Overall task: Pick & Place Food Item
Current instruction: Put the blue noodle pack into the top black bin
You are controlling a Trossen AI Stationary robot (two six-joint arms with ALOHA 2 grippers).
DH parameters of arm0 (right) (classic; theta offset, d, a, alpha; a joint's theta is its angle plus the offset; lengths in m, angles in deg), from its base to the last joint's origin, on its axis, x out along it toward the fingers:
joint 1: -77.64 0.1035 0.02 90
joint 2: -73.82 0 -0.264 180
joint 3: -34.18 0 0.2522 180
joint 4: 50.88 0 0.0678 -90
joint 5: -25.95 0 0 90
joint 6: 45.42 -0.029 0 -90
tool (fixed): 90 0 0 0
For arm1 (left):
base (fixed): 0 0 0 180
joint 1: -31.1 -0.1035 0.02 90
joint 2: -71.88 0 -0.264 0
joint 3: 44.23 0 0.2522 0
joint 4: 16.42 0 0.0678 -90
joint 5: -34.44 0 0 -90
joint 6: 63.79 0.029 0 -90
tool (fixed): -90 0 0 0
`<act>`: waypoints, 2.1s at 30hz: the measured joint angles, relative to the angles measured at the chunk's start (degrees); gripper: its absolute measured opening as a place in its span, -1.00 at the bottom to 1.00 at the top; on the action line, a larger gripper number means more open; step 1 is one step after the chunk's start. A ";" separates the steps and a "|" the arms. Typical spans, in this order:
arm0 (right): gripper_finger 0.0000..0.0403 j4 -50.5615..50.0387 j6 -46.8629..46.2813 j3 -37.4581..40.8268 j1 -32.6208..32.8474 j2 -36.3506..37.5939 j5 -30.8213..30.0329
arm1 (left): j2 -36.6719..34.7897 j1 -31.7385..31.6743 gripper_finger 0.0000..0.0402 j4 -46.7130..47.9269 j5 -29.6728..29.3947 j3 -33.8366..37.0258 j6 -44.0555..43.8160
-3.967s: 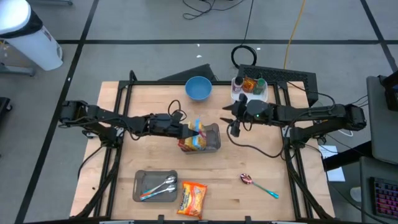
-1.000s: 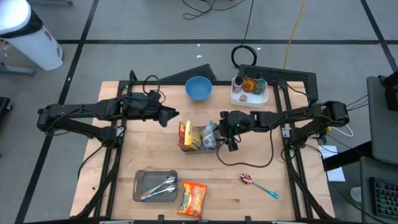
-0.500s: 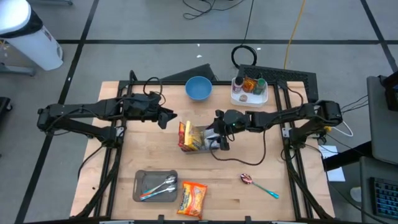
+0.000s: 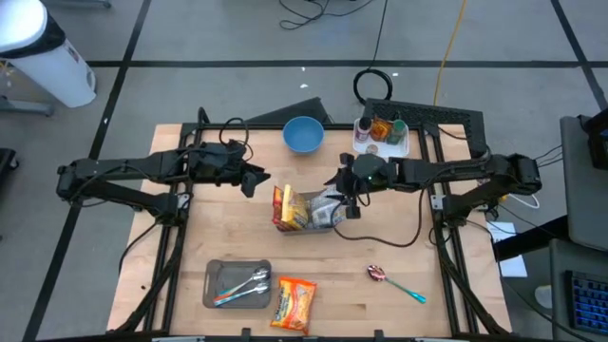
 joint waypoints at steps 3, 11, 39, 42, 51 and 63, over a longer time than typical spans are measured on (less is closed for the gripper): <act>-0.42 -5.80 0.14 -0.01 -0.04 1.62 -0.68 | 0.00 0.00 -0.07 -0.07 0.00 0.00 0.35; -0.95 -12.63 0.64 1.80 1.21 2.23 0.57 | 0.00 -0.33 -0.07 -0.61 -0.02 0.00 0.38; -1.00 7.48 -8.94 7.59 3.86 -6.73 3.78 | 0.02 -0.33 -0.07 0.31 -0.26 0.00 0.17; -1.00 10.24 -9.20 6.09 3.85 -7.68 3.76 | 0.02 -0.32 -0.07 0.90 -0.28 0.00 0.26; -1.00 13.10 -9.17 4.25 2.66 -8.79 3.89 | 0.02 -0.33 -0.07 1.26 -0.61 0.00 1.22; -1.00 17.75 -11.72 4.28 2.15 -12.60 5.73 | 0.02 -0.33 -0.07 2.16 -1.36 0.00 1.33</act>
